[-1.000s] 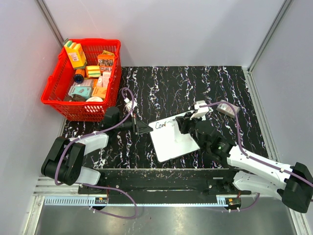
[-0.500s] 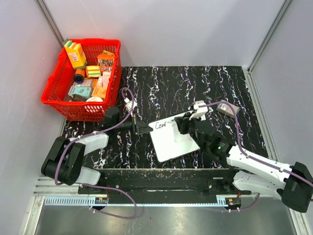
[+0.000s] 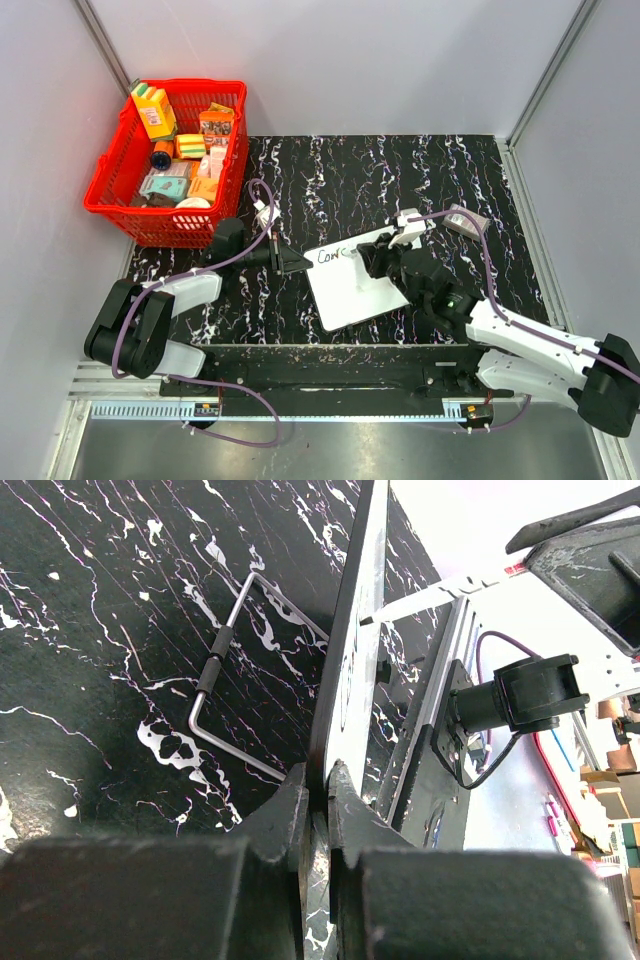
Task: Write a sentence on the whiteboard
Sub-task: Write on the whiteboard at the whiteboard stand.
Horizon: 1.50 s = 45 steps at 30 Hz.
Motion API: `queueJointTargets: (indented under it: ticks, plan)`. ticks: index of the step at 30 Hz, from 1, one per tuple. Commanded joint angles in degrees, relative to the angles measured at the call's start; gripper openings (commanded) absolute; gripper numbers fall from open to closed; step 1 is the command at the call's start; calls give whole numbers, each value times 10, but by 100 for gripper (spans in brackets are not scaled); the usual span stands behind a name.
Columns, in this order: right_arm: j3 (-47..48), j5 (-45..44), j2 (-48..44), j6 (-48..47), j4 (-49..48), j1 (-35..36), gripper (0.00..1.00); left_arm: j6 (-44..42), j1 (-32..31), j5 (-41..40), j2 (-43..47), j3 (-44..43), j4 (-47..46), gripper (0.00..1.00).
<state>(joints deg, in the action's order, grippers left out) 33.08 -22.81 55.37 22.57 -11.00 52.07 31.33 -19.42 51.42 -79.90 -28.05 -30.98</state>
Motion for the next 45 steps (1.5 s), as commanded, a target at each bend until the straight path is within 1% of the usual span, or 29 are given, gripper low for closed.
queueJointTargets:
  ticks: [1,15,36,45]
  plan:
    - [-7,0,-14,4,9,-4,0,-88,-3,-45,-12,-2,17,0]
    - [9,-44,-4,-2,-9,-6,0,-88,-2,-45,-13,-2,16,0]
    - [21,-56,6,-1,-30,-15,0,-87,-3,-42,-13,-2,15,0]
    - [17,-36,5,1,-19,-16,0,-87,-2,-41,-13,-2,15,0]
